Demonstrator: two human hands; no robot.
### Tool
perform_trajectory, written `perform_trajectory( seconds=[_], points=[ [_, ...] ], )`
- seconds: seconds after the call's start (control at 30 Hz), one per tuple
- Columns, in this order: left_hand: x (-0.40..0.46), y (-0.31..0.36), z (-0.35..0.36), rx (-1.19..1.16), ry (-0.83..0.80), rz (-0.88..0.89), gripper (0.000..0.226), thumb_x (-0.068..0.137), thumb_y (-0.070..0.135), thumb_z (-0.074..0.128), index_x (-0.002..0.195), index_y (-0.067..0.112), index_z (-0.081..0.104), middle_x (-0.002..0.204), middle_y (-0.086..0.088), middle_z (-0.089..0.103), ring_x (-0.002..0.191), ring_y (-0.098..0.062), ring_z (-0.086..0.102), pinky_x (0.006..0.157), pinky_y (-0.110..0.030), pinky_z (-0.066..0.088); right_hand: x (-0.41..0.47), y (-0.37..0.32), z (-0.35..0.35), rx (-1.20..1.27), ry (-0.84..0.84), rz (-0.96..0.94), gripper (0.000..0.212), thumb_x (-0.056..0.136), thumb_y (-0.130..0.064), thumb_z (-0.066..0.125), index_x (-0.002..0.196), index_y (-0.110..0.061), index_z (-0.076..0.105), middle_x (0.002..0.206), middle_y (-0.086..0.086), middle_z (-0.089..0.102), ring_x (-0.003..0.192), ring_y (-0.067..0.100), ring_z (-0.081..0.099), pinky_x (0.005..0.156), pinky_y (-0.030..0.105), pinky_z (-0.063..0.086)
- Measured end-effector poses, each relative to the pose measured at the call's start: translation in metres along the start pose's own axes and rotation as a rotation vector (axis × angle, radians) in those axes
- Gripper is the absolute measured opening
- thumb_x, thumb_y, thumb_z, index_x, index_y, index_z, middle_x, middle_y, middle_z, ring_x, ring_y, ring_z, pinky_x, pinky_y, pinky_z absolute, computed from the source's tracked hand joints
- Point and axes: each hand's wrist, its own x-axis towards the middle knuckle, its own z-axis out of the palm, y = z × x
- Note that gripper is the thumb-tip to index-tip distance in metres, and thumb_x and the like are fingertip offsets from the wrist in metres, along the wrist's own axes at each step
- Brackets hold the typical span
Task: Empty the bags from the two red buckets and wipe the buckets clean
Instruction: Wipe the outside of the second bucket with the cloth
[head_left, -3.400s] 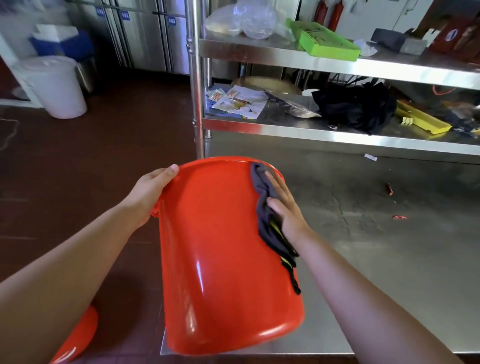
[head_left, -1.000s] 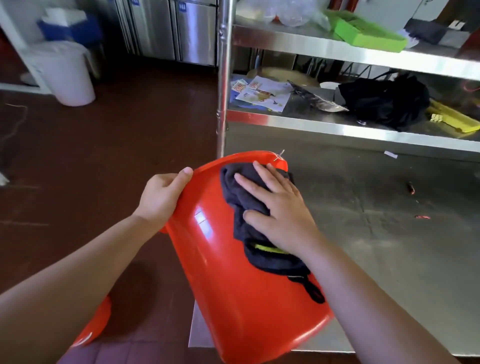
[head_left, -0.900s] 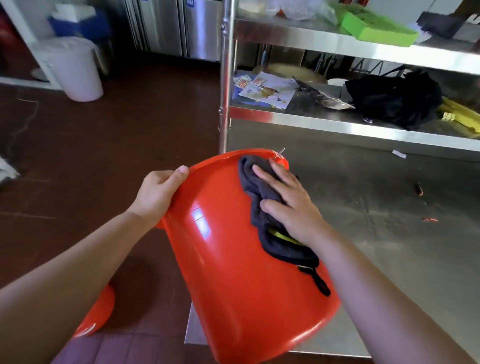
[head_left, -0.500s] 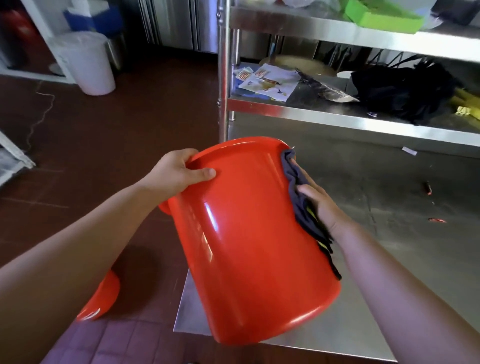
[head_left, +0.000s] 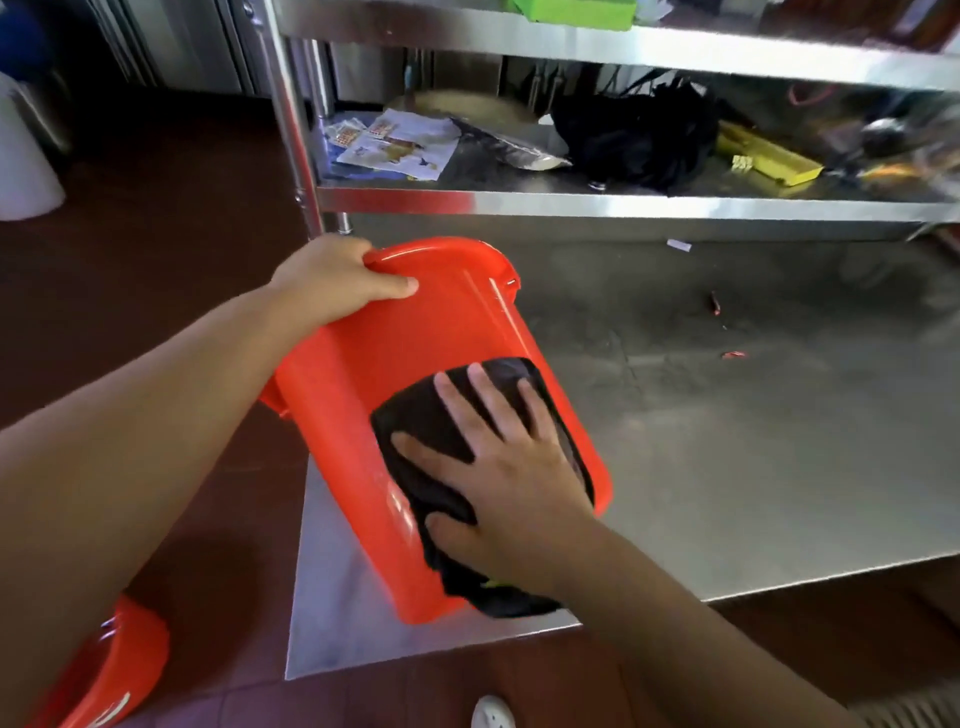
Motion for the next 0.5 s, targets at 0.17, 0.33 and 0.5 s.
perform_trajectory(
  seconds=[0.17,0.33,0.5],
  points=[
    [-0.009,-0.011,-0.005,-0.035,0.030,-0.034,0.057,0.051,0.065,0.072,0.096,0.030,0.069,0.098,0.005,0.070,0.090,-0.015,0.066,0.090,-0.037,0.051,-0.011,-0.008,0.006,0.078,0.077,-0.103,0.060,0.075,-0.048,0.043,0.135,-0.042,0.048,0.156,-0.001,0.027,0.146,0.028,0.012,0.112,0.061,0.011],
    [-0.023,-0.049,-0.014,-0.191,0.115,-0.034,0.016,0.070,0.036,0.080,0.072,0.028,0.067,0.072,0.010,0.067,0.062,-0.002,0.061,0.058,-0.023,0.048,-0.010,0.012,0.011,0.299,0.117,0.049,0.069,0.071,-0.046,0.047,0.139,-0.047,0.037,0.158,-0.010,0.017,0.147,0.019,0.007,0.116,0.052,0.012],
    [-0.056,-0.095,-0.029,-0.411,0.179,-0.078,0.019,0.081,0.042,0.068,0.074,0.025,0.066,0.065,0.007,0.066,0.058,-0.007,0.061,0.061,-0.031,0.050,-0.007,0.036,0.027,0.878,0.080,0.265,0.067,0.076,-0.026,0.052,0.137,-0.048,0.032,0.157,-0.010,0.015,0.146,0.006,0.005,0.119,0.039,0.012]
  ],
)
